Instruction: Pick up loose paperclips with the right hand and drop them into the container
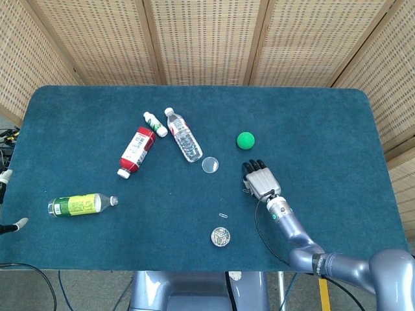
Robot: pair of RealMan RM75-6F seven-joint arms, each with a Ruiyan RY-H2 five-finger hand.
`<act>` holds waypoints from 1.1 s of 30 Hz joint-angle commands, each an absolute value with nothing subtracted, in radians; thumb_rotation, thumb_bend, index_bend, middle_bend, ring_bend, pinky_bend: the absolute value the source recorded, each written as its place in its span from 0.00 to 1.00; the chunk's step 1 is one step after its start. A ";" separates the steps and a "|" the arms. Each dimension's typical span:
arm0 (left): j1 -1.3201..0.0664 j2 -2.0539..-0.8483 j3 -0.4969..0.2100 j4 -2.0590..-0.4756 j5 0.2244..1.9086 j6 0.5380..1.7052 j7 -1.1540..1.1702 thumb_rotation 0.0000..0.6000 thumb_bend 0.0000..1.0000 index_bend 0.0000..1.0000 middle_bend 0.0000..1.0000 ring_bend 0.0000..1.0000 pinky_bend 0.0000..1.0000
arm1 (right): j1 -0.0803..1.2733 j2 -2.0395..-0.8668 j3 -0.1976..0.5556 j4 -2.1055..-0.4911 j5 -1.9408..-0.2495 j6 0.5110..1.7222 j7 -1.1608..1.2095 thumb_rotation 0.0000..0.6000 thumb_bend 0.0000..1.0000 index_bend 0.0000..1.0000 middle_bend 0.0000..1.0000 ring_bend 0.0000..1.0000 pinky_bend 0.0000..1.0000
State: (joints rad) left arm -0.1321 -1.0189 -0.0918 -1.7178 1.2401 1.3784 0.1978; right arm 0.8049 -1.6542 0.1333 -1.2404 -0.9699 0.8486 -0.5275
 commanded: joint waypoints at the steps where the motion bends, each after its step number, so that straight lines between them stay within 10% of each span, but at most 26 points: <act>1: -0.131 -1.018 -0.092 -1.718 1.241 1.380 0.197 1.00 0.00 0.00 0.00 0.00 0.00 | 0.802 -1.646 0.139 -1.250 -0.969 0.850 -0.516 1.00 0.94 0.50 0.09 0.00 0.08; 9: -0.132 -1.019 -0.091 -1.718 1.243 1.379 0.198 1.00 0.00 0.00 0.00 0.00 0.00 | 0.791 -1.652 0.163 -1.247 -0.993 0.885 -0.461 1.00 0.33 0.50 0.09 0.00 0.08; 33: -0.137 -1.022 -0.092 -1.715 1.233 1.370 0.206 1.00 0.00 0.00 0.00 0.00 0.00 | 0.797 -1.695 0.187 -1.227 -0.932 0.858 -0.435 1.00 0.31 0.50 0.09 0.00 0.08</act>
State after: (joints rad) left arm -0.1367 -1.0220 -0.0917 -1.7150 1.2333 1.3699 0.2062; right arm 0.7968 -1.6952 0.1876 -1.2277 -0.9327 0.8577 -0.4341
